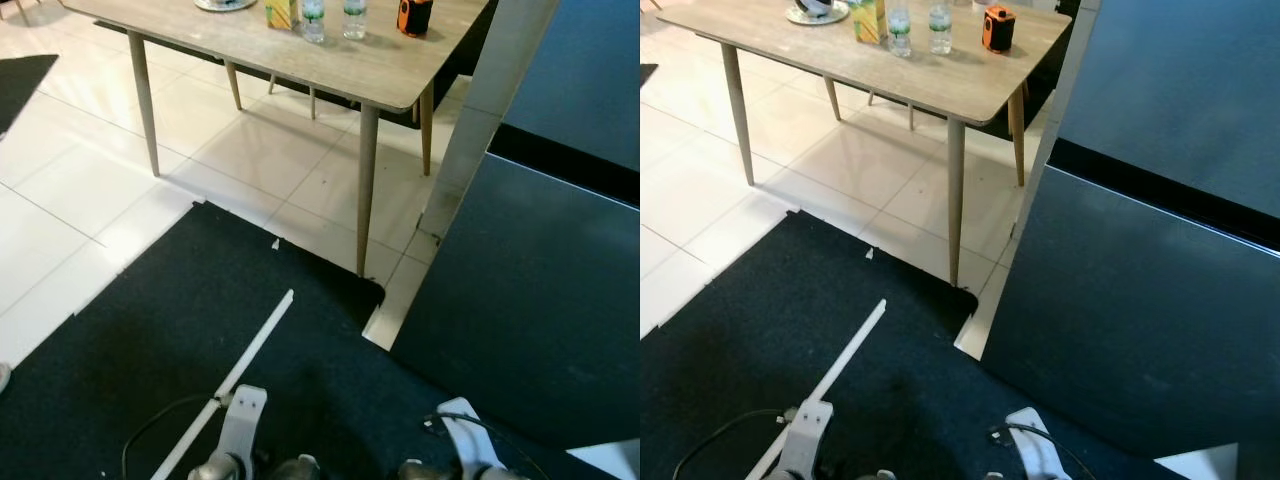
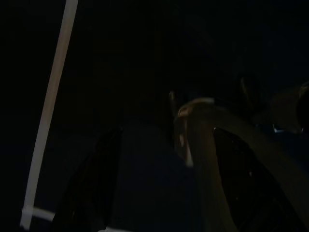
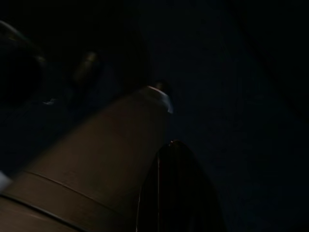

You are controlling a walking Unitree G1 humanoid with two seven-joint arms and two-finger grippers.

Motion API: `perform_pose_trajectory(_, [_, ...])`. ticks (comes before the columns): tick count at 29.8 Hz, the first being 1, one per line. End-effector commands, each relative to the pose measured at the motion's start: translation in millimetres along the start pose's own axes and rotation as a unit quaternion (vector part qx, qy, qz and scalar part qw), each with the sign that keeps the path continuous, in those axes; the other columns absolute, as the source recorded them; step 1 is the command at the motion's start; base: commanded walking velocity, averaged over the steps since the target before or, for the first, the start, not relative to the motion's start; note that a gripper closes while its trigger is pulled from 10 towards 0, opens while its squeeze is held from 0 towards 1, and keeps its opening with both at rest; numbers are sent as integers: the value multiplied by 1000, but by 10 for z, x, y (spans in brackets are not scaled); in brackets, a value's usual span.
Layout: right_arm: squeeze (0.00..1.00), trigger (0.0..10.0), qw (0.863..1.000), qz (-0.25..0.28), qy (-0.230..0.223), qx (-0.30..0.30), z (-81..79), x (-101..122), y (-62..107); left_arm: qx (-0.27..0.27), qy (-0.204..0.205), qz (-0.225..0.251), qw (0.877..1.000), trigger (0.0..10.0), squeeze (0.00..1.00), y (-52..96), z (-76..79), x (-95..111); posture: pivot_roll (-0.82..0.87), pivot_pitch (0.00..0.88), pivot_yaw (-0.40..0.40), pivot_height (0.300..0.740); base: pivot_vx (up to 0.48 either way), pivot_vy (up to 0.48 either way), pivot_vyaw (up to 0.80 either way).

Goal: Restocking fridge

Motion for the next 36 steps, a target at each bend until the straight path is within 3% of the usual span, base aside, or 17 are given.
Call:
perform_pose_trajectory(1, [0, 10000, 1000, -13, -17, -1, -36, -112, 5, -2, 2, -21, 1000, 10000, 0, 25, 19, -141, -4, 129, -40, 740, 0, 0, 0])
perform_pose_trajectory(2, [0, 10000, 999, -24, -34, 18, -103, -125, -4, -1, 15, -19, 1000, 10000, 0, 21, 26, -131, -11, 99, -46, 740, 0, 0, 0])
perform_pose_trajectory(7, [0, 10000, 1000, 23, -20, 2, -14, 151, -15, 7, 41, -19, 999, 10000, 0, 37, 31, -191, -20, 100, -48, 740, 0, 0, 0])
perform_pose_trajectory(8, [0, 10000, 999, 39, -30, -6, 56, 245, -6, 11, 55, -22, 998, 10000, 0, 47, 33, -233, -17, 90, -48, 740, 0, 0, 0])
perform_pose_trajectory(10, [0, 10000, 994, 63, -65, -58, 420, 397, 66, 15, 56, -40, 998, 10000, 0, 71, 31, -339, -9, 86, -35, 740, 0, 0, 0])
perform_pose_trajectory(11, [0, 10000, 994, 63, -65, -58, 420, 397, 66, 15, 56, -40, 998, 10000, 0, 71, 31, -339, -9, 86, -35, 740, 0, 0, 0])
perform_pose_trajectory(13, [0, 10000, 987, 77, -98, -97, 678, 449, 141, 13, 43, -39, 998, 10000, 0, 75, 5, -330, 5, 76, -51, 740, 0, 0, 0])
perform_pose_trajectory(17, [0, 10000, 989, 78, -77, -101, 711, 467, 154, 17, 43, -29, 998, 10000, 0, 75, -66, -276, 5, 58, -59, 740, 0, 0, 0])
perform_pose_trajectory(18, [0, 10000, 990, 81, -56, -100, 702, 517, 151, 28, 48, -21, 998, 10000, 0, 85, -180, -224, 0, 93, -58, 740, 0, 0, 0])
perform_pose_trajectory(20, [0, 10000, 990, 81, -56, -100, 702, 517, 151, 28, 48, -21, 998, 10000, 0, 85, -180, -224, 0, 93, -58, 740, 0, 0, 0])
perform_pose_trajectory(21, [0, 10000, 990, 79, -25, -117, 698, 498, 148, 49, 52, -28, 997, 10000, 0, 118, -291, -273, -33, 123, -12, 740, 0, 0, 0])
perform_pose_trajectory(24, [0, 10000, 984, 89, -82, -130, 698, 427, 151, 53, 34, -43, 997, 10000, 0, 138, -326, -333, -25, 91, 15, 740, 0, 0, 0])
perform_pose_trajectory(26, [0, 10000, 976, 106, -122, -145, 754, 389, 181, 63, 49, -25, 997, 10000, 0, 104, -338, -208, -1, 97, 4, 740, 0, 0, 0])
perform_pose_trajectory(28, [0, 10000, 974, 108, -116, -159, 786, 345, 200, 66, 60, -15, 996, 10000, 0, 89, -331, -153, 6, 97, 4, 740, 0, 0, 0])
perform_pose_trajectory(31, [0, 10000, 968, 100, -127, -190, 899, 214, 253, 54, 50, -16, 997, 10000, 0, 64, -238, -141, 3, 92, -10, 740, 0, 0, 0])
perform_pose_trajectory(32, [0, 10000, 964, 89, -165, -190, 991, 99, 294, 42, 28, -32, 998, 10000, 0, 73, -149, -245, -3, 93, -33, 740, 0, 0, 0])
perform_pose_trajectory(36, [0, 10000, 969, 79, -168, -163, 962, 46, 288, 39, 29, -45, 998, 10000, 0, 109, -102, -389, -9, 98, -49, 740, 0, 0, 0])
Point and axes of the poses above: a point about 5 cm out from each wrist's last joint towards the gripper, its own y axis pointing back from the gripper into the wrist, its own x axis along the axis of the wrist's last joint, z = x × y, the point moved 5 cm from there along -y, pointing out of the wrist towards the gripper, and after that the axes turned 10 degrees about -y, right-handed, at the moved point
